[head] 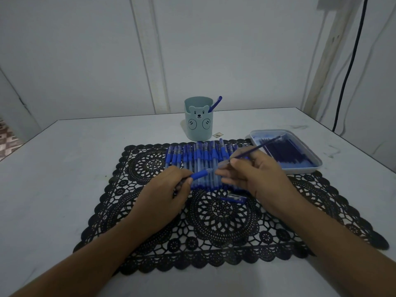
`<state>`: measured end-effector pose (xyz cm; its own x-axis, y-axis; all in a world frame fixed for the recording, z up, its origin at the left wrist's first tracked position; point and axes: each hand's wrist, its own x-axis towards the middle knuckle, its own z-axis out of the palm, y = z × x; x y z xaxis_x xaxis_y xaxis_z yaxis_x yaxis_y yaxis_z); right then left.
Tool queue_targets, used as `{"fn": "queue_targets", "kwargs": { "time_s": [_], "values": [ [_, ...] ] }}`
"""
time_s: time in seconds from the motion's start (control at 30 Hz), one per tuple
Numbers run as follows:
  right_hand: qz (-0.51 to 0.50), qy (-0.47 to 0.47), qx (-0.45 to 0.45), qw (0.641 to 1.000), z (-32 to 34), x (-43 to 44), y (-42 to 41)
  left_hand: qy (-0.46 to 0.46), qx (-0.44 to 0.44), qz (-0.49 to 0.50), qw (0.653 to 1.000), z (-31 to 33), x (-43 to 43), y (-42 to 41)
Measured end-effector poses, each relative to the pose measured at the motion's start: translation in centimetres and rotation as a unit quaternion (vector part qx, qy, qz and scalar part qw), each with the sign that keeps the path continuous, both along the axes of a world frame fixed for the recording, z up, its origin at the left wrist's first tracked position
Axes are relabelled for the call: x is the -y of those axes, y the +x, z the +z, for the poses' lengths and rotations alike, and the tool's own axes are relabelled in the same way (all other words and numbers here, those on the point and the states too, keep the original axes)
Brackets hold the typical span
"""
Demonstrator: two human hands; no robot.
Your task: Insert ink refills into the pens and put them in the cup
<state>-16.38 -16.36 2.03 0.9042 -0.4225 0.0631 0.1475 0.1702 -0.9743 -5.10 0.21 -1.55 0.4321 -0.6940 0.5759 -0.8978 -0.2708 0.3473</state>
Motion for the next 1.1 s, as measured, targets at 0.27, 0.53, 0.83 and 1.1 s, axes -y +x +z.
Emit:
{"fn": "queue_targets", "kwargs": {
  "time_s": [0.27,0.53,0.83,1.1],
  "values": [
    [0.023,0.063,0.001,0.998,-0.55,-0.35,0.12,-0.009,-0.004,-0.008,1.0,0.14,-0.03,-0.05],
    [0.04,0.086,0.003,0.995,-0.67,-0.17,0.09,-0.011,-0.005,-0.015,1.0,0.23,0.0,-0.13],
    [0.061,0.082,0.025,0.994,-0.75,-0.08,-0.06,-0.01,-0.005,-0.017,1.0,0.36,-0.03,-0.24],
    [0.026,-0.014,-0.005,1.0,-0.88,0.26,-0.22,-0.014,-0.012,-0.019,1.0,0.54,-0.09,-0.35]
  ]
}}
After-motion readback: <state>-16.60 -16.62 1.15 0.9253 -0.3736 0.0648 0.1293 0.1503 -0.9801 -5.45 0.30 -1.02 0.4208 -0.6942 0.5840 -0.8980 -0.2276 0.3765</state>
